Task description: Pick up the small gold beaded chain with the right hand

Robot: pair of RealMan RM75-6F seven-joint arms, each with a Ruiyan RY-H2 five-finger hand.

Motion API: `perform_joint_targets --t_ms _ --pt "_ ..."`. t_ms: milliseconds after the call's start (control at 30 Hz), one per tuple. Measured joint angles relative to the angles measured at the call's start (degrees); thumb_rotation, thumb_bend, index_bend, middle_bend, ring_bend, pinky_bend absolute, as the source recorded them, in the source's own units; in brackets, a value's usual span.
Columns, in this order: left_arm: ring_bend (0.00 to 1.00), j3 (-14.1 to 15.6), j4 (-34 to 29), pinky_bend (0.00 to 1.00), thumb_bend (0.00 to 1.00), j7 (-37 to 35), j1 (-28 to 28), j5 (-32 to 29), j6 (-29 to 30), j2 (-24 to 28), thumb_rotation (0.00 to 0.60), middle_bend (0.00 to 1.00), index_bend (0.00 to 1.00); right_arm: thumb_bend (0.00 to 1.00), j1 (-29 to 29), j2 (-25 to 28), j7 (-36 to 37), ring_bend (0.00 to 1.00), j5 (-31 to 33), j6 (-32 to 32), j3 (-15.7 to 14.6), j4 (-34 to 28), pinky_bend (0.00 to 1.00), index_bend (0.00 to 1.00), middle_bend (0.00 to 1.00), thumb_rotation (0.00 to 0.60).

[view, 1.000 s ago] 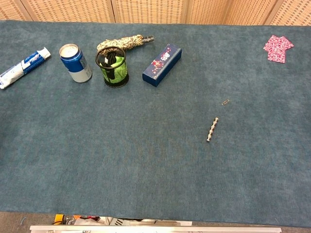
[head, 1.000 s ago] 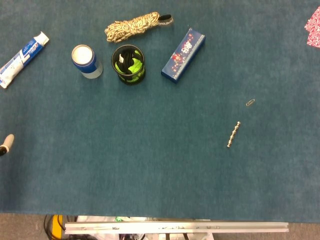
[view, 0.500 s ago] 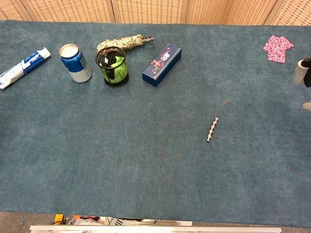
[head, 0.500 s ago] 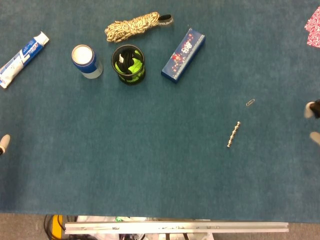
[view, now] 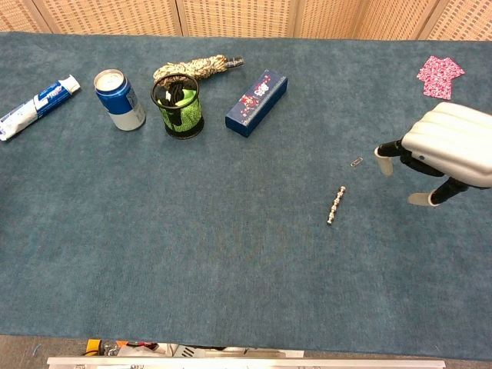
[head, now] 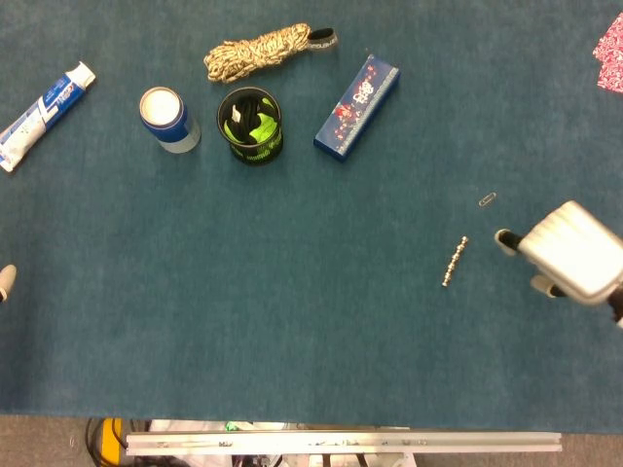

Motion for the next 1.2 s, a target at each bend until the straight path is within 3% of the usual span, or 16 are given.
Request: perform_joint_targets --t_ms 167,867,1200 --pt "0.02 -0.1 0.45 0.0 0.22 -0.45 0.02 -0.32 -0.28 -0.2 0.6 0.05 0.03 0.19 2.6 -3.36 -1.97 0.98 1.94 -4.01 0.19 1.57 1.0 0.5 0.93 0.6" --pt "0.02 -0.34 1.92 0.0 0.22 -2.14 0.12 -0.99 -0.78 -0.51 0.6 0.05 0.03 0.19 9.59 -13.59 -8.48 0.99 10.21 -13.79 -0.19 7.73 1.0 0.5 0.93 0.6" --pt "0.02 -0.32 2.8 0.0 0.22 -3.31 0.39 -1.09 -0.72 -0.55 0.6 0.05 0.03 0.19 10.98 -16.49 -10.71 0.99 12.73 -14.47 -0.96 9.07 1.0 0.5 0.93 0.6"
